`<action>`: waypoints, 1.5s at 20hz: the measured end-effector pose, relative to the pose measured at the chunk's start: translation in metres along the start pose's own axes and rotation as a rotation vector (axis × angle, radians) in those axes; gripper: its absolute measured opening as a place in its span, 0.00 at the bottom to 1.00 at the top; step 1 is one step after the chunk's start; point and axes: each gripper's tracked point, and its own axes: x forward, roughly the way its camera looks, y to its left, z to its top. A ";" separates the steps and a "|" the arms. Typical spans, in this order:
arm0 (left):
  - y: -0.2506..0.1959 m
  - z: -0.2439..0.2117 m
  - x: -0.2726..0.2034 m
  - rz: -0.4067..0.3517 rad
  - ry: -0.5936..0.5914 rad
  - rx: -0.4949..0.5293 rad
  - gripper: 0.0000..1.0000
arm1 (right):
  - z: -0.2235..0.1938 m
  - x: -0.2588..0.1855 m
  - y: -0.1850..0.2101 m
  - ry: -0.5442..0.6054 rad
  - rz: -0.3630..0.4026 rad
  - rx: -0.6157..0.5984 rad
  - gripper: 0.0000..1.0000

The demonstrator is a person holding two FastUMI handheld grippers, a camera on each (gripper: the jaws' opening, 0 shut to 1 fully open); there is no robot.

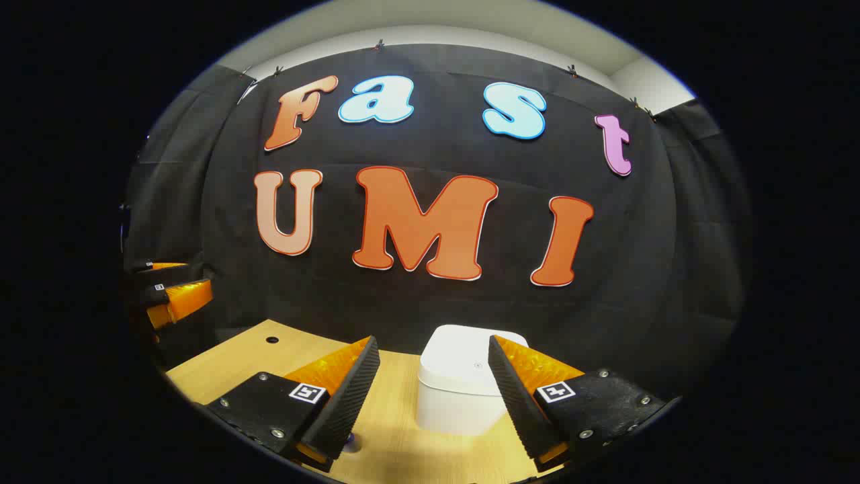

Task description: Press the lid of the desktop garbage bin to open it, pick up the crumpled paper on the desktop and throw it into the bin, then pick up the pop can on the desktop and drop it into the bin, and finally close the garbage bin lid.

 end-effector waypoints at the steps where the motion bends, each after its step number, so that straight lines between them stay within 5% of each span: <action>1: 0.000 -0.002 0.000 0.002 0.001 0.006 0.99 | -0.001 0.001 -0.001 -0.001 0.001 -0.001 0.98; 18: -0.008 -0.012 0.005 0.043 0.032 0.032 0.99 | -0.009 0.040 -0.038 0.022 -0.025 0.019 0.89; 22: -0.003 -0.014 0.002 0.072 0.043 0.044 1.00 | -0.012 0.056 -0.047 0.031 -0.029 0.020 0.71; 24: 0.001 -0.016 0.002 0.095 0.050 0.047 1.00 | -0.016 0.066 -0.050 0.045 -0.026 0.021 0.55; 25: 0.004 -0.016 0.000 0.105 0.054 0.048 1.00 | -0.019 0.070 -0.053 0.049 -0.036 0.019 0.37; 30: 0.015 -0.021 -0.004 0.163 0.077 0.052 0.99 | -0.030 0.094 -0.062 0.069 -0.044 0.049 0.04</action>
